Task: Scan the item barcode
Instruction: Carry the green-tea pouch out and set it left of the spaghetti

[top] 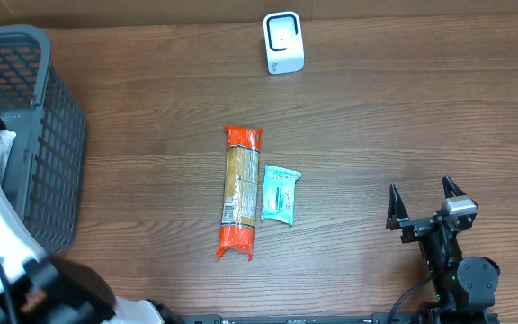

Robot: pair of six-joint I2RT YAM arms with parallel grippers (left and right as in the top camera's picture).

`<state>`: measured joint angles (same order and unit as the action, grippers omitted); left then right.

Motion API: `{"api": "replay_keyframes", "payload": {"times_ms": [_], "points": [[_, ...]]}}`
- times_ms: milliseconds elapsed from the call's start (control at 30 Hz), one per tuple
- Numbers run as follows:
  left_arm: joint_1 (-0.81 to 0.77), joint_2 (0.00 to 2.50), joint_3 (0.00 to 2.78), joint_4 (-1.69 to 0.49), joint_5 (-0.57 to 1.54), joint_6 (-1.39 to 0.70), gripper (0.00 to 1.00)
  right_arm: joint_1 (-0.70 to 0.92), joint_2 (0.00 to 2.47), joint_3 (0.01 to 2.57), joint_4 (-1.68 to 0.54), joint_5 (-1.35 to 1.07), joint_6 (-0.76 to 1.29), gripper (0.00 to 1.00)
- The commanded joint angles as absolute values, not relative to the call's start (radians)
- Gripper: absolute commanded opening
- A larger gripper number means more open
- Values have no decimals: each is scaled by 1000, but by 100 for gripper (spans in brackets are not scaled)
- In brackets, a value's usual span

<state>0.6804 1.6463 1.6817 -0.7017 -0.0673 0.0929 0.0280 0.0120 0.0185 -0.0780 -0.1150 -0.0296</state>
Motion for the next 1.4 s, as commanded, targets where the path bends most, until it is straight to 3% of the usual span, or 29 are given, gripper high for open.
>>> {"api": "replay_keyframes", "payload": {"times_ms": [0, 133, 300, 500, 833, 1267, 1300, 1367], "points": [[611, 1527, 1786, -707, -153, 37, 4, 33, 3, 8, -73, -105, -30, 100], [500, 1434, 1794, -729, -194, 37, 4, 33, 3, 8, -73, -105, -30, 100], [317, 1371, 1794, -957, -178, -120, 4, 33, 3, 8, -73, -105, -30, 100], [111, 1420, 1745, -1171, 6, -189, 4, 33, 3, 8, -73, -105, -30, 100], [-112, 1621, 1468, -1121, 46, -281, 4, 33, 3, 8, -73, -105, -30, 100], [-194, 1887, 1340, -1066, 133, -322, 4, 33, 3, 8, -73, -105, -30, 100], [-198, 1891, 1340, -1069, 152, -321, 9, 33, 3, 8, -73, -105, -30, 100], [-202, 1890, 1341, -1077, 181, -321, 31, 33, 3, 8, -73, -105, -30, 100]]}}
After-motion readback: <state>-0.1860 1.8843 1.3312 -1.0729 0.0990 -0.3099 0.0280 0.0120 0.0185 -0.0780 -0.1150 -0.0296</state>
